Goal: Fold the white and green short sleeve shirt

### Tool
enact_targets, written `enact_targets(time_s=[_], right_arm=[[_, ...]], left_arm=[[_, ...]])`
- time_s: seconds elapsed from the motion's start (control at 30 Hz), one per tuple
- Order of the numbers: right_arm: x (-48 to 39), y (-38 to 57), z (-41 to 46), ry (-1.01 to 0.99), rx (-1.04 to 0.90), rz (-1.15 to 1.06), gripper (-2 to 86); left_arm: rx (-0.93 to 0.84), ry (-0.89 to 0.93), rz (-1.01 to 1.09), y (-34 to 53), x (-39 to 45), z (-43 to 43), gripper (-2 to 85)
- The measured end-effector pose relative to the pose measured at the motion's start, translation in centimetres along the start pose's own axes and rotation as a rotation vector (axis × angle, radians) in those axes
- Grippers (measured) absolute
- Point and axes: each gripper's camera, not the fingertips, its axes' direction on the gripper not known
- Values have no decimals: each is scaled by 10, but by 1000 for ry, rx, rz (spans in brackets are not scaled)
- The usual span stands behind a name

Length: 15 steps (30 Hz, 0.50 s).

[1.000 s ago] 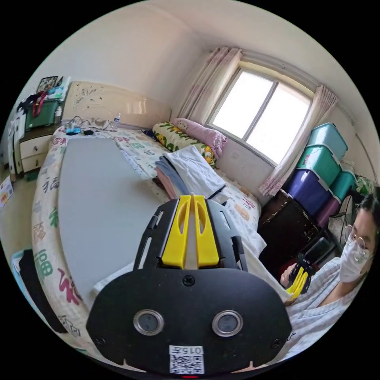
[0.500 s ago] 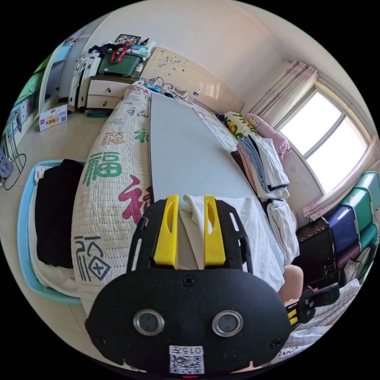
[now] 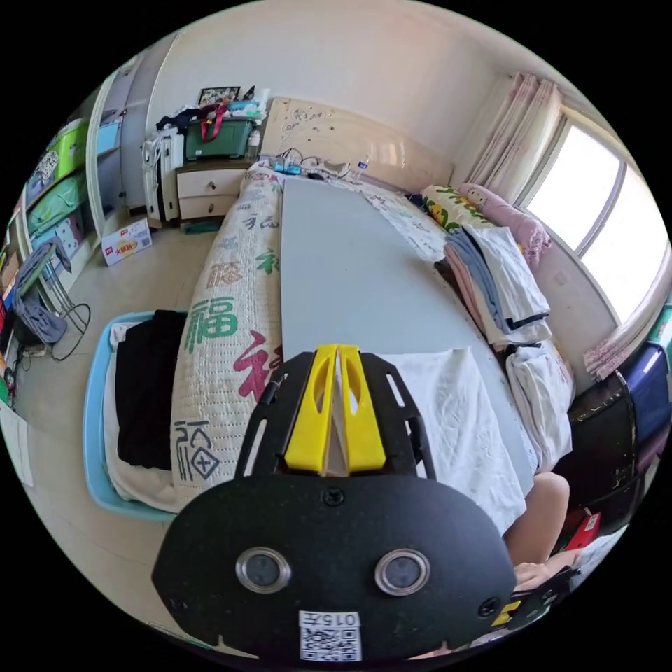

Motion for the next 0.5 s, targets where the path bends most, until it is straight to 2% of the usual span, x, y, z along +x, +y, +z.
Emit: enact_targets(time_s=[0.03, 0.13, 0.27, 0.4, 0.5], right_arm=[[1, -4, -18, 5, 20, -38, 38], [23, -14, -57, -152, 112, -66, 41], [85, -23, -81, -322, 62, -107, 72], [185, 14, -114, -341, 152, -6, 55], [270, 40, -130, -326, 177, 65, 25]], left_arm=[[24, 13, -3, -2, 5, -18, 0], [58, 121, -2, -3, 20, -54, 9], [94, 270, -24, 13, 28, -76, 30], [102, 331, -50, 40, 17, -74, 42], [17, 298, -20, 43, 20, -69, 49]])
